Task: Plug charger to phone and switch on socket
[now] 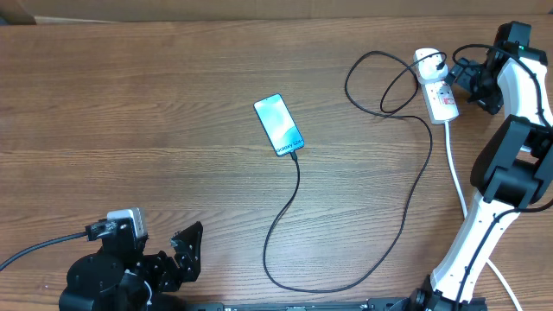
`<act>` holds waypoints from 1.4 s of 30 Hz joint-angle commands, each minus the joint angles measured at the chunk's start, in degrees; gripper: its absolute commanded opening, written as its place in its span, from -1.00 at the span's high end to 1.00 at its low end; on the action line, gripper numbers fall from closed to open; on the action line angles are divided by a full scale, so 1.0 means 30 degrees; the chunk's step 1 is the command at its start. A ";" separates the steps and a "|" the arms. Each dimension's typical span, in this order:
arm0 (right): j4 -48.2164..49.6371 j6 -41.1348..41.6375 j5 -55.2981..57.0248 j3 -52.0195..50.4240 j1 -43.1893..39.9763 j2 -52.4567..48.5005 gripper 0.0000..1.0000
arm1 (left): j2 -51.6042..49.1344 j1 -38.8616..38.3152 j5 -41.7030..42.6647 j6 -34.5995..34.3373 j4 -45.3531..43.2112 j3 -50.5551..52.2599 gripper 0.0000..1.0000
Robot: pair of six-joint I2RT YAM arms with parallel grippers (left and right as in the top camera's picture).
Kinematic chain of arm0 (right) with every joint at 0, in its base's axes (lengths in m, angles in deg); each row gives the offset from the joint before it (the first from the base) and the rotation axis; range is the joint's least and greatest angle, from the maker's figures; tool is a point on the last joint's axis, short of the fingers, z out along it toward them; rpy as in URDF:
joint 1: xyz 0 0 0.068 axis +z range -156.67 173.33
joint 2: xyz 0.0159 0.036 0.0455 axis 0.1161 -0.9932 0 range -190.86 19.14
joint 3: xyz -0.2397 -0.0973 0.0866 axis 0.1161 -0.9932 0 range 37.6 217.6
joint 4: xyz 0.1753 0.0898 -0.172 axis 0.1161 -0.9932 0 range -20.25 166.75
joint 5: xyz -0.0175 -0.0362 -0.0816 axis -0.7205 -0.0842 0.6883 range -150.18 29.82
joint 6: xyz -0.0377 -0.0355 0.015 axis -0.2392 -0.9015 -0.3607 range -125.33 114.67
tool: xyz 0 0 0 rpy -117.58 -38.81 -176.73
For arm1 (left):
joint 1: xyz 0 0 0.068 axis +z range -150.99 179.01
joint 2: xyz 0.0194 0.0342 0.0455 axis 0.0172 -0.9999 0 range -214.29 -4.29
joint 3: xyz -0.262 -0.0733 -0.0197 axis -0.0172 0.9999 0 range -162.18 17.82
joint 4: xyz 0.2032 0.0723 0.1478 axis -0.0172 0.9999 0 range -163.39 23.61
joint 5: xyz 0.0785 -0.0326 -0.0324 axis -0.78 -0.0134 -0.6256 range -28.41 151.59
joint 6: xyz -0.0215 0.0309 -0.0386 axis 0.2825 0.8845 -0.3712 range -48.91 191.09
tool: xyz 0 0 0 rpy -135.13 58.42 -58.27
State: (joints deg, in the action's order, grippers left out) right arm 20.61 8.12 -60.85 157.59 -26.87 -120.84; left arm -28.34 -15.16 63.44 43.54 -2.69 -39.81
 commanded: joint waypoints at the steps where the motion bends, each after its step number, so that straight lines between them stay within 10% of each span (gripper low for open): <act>1: -0.0692 -0.0670 -0.1188 -0.0765 0.0503 -0.0423 -1.00 | 0.0138 -0.0066 -0.0284 -0.0262 -0.0087 0.0073 -0.99; 21: -0.1479 -0.0933 -0.2164 -0.0153 0.0328 0.0182 -1.00 | 0.0138 -0.0066 -0.0262 -0.0262 -0.0073 0.0073 -0.99; 42: -0.8255 0.2098 -0.4233 0.0459 -0.0495 1.2400 -1.00 | 0.0138 -0.0066 -0.0262 -0.0262 0.0561 0.0073 -0.99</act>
State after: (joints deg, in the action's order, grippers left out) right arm -1.95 14.02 -69.17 158.29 -28.64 -87.42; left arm -28.34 -15.16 63.41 43.54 -1.55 -39.81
